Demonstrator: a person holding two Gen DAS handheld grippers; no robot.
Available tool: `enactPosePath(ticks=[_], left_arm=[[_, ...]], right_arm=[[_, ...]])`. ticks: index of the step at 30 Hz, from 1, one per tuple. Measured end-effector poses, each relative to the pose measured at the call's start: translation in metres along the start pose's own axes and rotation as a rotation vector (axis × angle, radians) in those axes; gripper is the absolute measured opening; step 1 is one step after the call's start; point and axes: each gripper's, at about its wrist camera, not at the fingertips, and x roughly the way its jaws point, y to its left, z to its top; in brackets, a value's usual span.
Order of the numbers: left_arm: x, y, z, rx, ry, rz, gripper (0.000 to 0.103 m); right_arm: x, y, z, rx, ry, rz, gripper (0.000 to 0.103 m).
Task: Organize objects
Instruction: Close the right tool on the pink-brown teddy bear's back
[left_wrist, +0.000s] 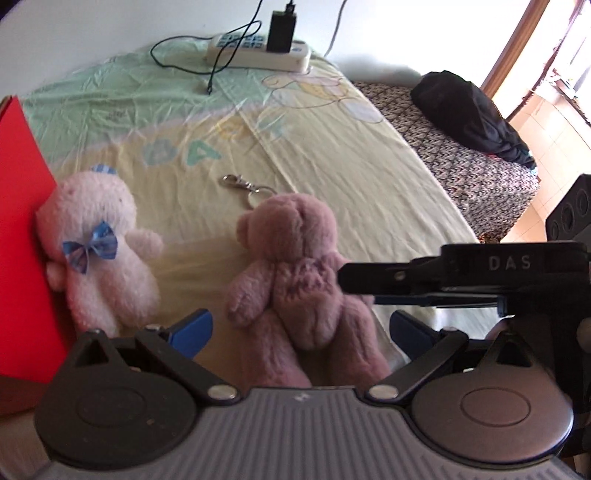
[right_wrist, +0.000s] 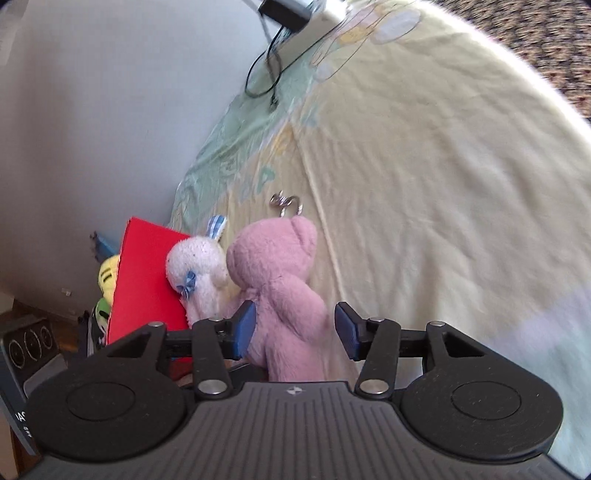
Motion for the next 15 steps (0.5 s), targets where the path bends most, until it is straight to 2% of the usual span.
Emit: enactPosePath(ticks=[3,6,9,15], left_arm=[[0.006,0.008,0.002,-0.030,0.013,0.006,0.101],[0.011,0.016,0.001,-0.055,0.028,-0.002,0.100],[0.014,0.018,0.002,-0.056,0.028,0.012,0.099],[0.015,0.018,0.002,-0.037,0.031,0.020,0.095]], right_arm=[[0.013,0.007,0.001,-0.026,0.036,0.037,0.049],[0.021,0.017,0.000,-0.064,0.061,0.087,0.041],[0.030,0.022,0.002,-0.099,0.078,0.087,0.043],[0.034,0.012,0.005,-0.015,0.100,0.117,0.044]])
